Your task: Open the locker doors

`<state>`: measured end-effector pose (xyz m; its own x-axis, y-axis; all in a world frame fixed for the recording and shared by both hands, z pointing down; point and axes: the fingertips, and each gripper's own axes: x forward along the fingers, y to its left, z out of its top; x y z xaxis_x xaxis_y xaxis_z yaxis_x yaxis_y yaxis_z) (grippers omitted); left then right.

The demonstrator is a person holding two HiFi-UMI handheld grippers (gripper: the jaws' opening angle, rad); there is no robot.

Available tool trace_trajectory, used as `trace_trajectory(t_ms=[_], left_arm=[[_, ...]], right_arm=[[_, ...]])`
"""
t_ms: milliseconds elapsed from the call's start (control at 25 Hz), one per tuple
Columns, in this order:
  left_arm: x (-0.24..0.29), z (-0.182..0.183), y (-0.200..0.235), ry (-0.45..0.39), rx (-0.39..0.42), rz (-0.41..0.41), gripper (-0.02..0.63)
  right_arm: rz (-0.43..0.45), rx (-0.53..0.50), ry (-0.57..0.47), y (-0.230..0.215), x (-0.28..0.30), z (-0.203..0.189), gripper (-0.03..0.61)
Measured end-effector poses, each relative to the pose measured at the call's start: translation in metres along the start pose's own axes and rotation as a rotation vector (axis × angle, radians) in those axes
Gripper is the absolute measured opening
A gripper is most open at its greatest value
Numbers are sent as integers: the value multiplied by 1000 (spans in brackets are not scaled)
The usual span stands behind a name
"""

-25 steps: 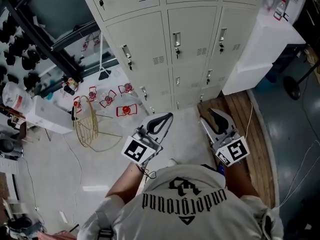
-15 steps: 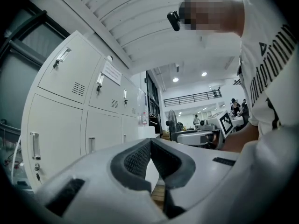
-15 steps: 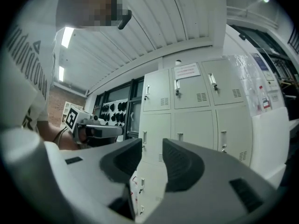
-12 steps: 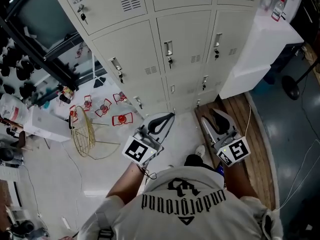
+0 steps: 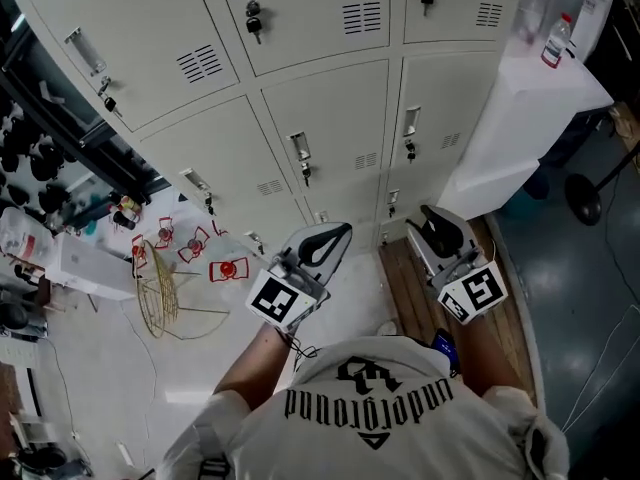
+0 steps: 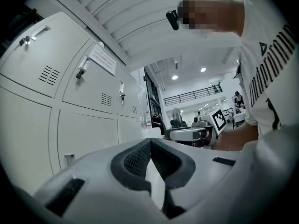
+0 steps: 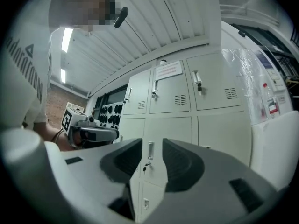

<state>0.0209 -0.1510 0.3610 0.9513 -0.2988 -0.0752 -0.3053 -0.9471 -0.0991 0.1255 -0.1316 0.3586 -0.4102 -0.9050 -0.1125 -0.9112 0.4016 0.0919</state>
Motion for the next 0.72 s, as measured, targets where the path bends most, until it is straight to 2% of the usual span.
trace_trajectory(t_ms=[280,560,720], left_arm=[[85,20,9,-29,45,-6,8],[141,46,37,-48,90,-38,8],[171,73,63,-87,119,-59,8]], right_arm=[[10,-50,-38,-73,7,31,138],[31,-131,-58,-113,46,69,138],[5,-163,-87,-140,69,103,137]])
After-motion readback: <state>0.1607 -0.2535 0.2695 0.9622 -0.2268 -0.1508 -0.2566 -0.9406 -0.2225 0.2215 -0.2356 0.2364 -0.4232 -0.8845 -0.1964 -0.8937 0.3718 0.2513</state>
